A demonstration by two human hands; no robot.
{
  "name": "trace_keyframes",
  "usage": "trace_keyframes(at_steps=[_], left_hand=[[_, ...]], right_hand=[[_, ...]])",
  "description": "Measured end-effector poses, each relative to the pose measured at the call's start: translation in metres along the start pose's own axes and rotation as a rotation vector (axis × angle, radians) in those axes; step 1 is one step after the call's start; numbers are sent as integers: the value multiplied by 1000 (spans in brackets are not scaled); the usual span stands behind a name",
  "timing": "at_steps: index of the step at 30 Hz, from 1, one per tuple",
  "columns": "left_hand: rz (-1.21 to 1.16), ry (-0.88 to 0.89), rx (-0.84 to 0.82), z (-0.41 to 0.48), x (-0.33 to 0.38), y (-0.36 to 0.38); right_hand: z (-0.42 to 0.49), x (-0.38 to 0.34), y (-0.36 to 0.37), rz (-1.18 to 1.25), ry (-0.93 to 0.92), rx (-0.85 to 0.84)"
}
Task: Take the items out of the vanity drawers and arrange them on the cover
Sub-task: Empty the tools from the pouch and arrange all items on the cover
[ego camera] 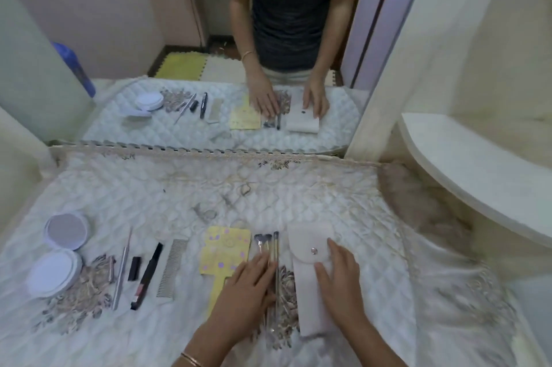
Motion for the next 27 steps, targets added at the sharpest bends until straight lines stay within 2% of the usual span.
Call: trace_keyframes(at_steps=[2, 7, 9, 13, 18, 27], left_hand=[[18, 40, -33, 3, -5, 4], [44, 123, 72, 12, -12, 15], [28, 128, 62, 14, -11, 15], [21, 110, 4, 11, -9, 13], [87, 40, 68, 4, -22, 11], [165, 4, 66, 6, -35, 8]], right_hand=[[-7, -1, 7, -11, 14, -15], [-18, -6, 16, -104, 21, 43], [-22, -5, 15, -101, 21, 70], [-29, -7, 15, -122, 18, 36], [-33, -15, 25, -291, -22, -27], [-33, -11, 30, -261, -52, 2]])
Point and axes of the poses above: each hand's wrist, its own z-axis towards the middle knuckle, its own y-axis out of the palm, x = y × z, the point moved 3 cm from there along z, towards the middle knuckle
